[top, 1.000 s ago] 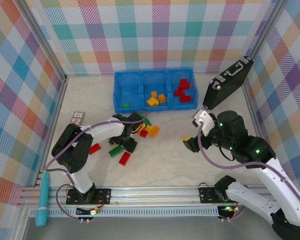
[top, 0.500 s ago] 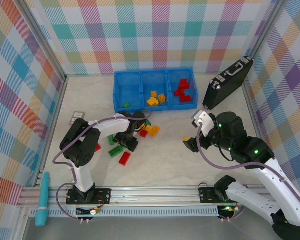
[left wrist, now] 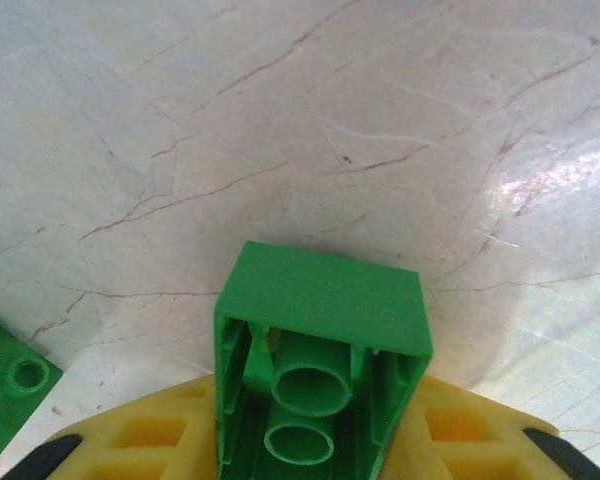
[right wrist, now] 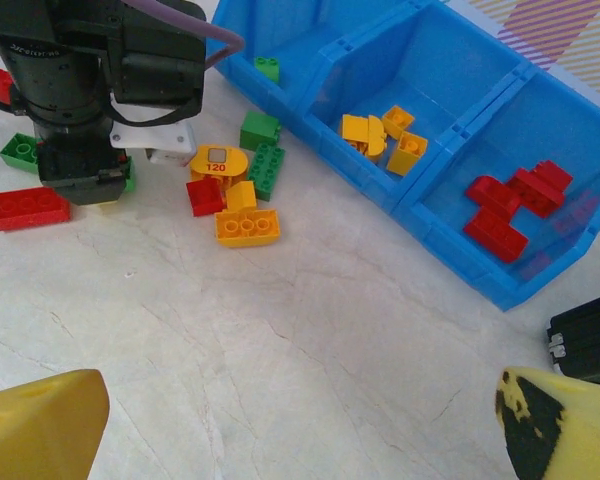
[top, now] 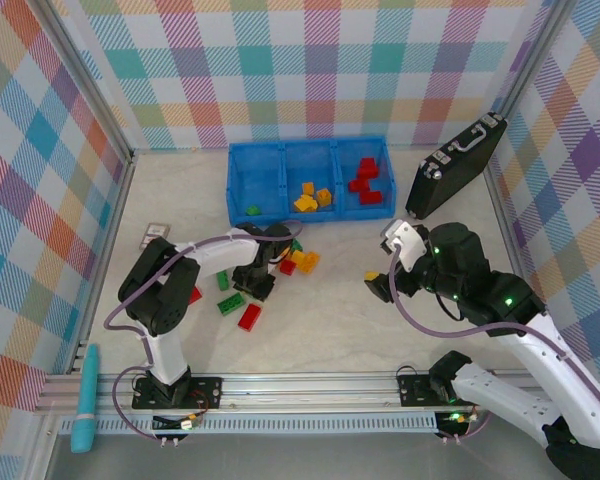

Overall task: Sort the legos into containers by color
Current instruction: Pick up the lego from the center of the table, then place the lego in the container.

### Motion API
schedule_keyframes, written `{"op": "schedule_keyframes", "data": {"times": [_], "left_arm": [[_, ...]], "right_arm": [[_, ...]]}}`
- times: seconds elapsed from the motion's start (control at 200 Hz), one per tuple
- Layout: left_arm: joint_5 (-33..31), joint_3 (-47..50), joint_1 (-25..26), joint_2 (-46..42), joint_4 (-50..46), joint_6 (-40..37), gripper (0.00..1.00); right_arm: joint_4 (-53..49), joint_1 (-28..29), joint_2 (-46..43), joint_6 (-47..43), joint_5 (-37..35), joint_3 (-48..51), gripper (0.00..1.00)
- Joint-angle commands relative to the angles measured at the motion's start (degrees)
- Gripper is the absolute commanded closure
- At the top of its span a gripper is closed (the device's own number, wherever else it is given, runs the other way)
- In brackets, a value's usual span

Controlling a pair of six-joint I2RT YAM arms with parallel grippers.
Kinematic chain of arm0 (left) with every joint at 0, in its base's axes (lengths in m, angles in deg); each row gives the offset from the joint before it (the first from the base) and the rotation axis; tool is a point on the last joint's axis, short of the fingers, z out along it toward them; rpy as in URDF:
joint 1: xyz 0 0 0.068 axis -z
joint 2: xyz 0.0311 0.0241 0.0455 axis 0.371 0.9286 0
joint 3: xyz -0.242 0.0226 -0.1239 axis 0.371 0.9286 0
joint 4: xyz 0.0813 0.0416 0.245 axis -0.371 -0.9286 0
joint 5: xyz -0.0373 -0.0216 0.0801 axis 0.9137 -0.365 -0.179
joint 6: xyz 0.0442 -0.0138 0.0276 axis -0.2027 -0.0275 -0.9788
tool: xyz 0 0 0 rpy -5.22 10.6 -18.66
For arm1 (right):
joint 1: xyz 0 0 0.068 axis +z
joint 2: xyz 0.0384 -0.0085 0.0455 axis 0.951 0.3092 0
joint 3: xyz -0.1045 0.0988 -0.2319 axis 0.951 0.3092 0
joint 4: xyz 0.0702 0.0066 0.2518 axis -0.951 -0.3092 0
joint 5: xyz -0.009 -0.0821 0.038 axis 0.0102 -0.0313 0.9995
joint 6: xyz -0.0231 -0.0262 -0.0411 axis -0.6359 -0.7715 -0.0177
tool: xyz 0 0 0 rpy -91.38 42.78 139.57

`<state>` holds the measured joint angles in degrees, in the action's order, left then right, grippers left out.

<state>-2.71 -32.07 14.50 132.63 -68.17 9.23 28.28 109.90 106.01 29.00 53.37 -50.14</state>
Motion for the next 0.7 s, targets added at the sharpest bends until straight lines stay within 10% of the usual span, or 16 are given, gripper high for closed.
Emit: {"op": "schedule_keyframes", "data": {"times": [0.0,0.3,0.695], "left_arm": [[-3.73,-1.81,-0.91,-3.67,1.56,1.49,0.69],[-11.89,-20.3,-5.03,-4.23,2.26,-0.79,0.68],[-12.6,-43.24,-11.21,17.1,8.2,0.17,0.67]], "right_arm": [[0.57,0.32,0.11,-0.83,-0.47,-0.21,0.01],[0.36,0.41,0.57,-0.85,-0.02,-0.37,0.01],[-0.08,0.41,1.03,-1.66,-1.55,-0.36,0.01]]}}
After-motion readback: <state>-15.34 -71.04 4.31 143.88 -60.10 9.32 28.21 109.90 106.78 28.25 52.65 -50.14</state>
